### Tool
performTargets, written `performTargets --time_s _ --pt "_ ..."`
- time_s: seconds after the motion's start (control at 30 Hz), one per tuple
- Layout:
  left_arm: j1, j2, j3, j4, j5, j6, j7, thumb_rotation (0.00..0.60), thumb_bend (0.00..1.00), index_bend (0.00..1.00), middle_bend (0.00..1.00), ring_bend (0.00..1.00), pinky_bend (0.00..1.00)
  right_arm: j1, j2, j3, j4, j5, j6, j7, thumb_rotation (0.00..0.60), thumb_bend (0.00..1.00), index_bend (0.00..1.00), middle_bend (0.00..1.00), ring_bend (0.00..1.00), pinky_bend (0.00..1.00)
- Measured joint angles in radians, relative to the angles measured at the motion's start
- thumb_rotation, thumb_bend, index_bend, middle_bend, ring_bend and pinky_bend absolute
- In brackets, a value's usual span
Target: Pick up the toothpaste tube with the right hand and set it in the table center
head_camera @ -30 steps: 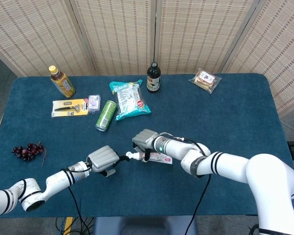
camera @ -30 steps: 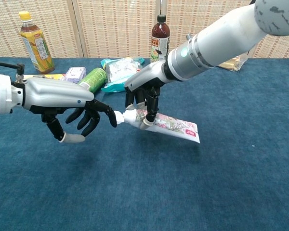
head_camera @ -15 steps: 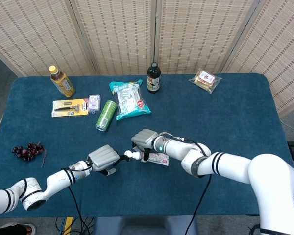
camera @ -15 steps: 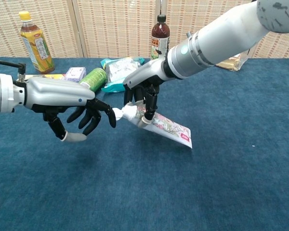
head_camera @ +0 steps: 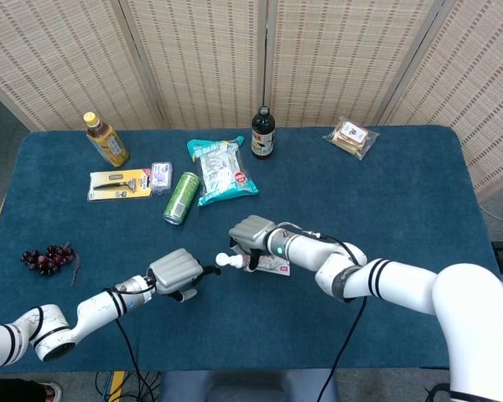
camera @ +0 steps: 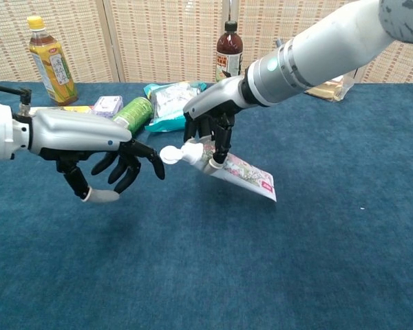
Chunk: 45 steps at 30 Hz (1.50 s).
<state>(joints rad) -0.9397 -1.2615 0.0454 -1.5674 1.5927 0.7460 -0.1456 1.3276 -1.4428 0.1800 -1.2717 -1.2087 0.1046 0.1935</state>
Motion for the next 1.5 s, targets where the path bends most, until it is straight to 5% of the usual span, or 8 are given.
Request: performTargets --time_s 0.3,0.43,0.53,0.8,1.23,1.5 --pt "0.029 0.061 0.004 -0.041 -0.034 0.013 0.044 0.6 0.36 0.21 0.55 0.5 0.57 0.014 -0.021 -0.033 0.046 -0.002 -0.017 -0.015 0.6 0.96 0.94 0.76 0.58 0.39" --pt "0.045 0.076 -0.001 -0.054 -0.051 0.026 0.052 0.6 0.36 0.21 0.55 0.5 0.57 0.023 -0.043 -0.048 0.07 -0.002 -0.009 -0.026 0.6 0.6 0.64 0.6 0.42 0.32" --pt "0.052 0.084 -0.001 -0.058 -0.055 0.028 0.057 0.6 0.36 0.21 0.55 0.5 0.57 0.027 -0.05 -0.054 0.076 0.003 0.007 -0.031 0.6 0.43 0.44 0.5 0.34 0.28" --pt "0.067 0.091 -0.004 -0.062 -0.057 0.039 0.061 0.6 0.36 0.21 0.55 0.5 0.57 0.026 -0.047 -0.062 0.069 0.031 0.064 -0.039 0.6 0.18 0.16 0.28 0.19 0.21" --pt "0.097 0.092 -0.016 -0.059 -0.07 0.071 0.069 0.6 0.36 0.21 0.52 0.49 0.57 -0.012 0.051 -0.082 -0.035 0.119 0.219 -0.091 0.6 0.12 0.13 0.26 0.17 0.2" --pt "0.181 0.089 -0.047 -0.042 -0.159 0.196 0.123 0.6 0.36 0.22 0.43 0.37 0.57 -0.107 0.199 -0.131 -0.213 0.239 0.469 -0.215 0.6 0.26 0.13 0.29 0.18 0.21"
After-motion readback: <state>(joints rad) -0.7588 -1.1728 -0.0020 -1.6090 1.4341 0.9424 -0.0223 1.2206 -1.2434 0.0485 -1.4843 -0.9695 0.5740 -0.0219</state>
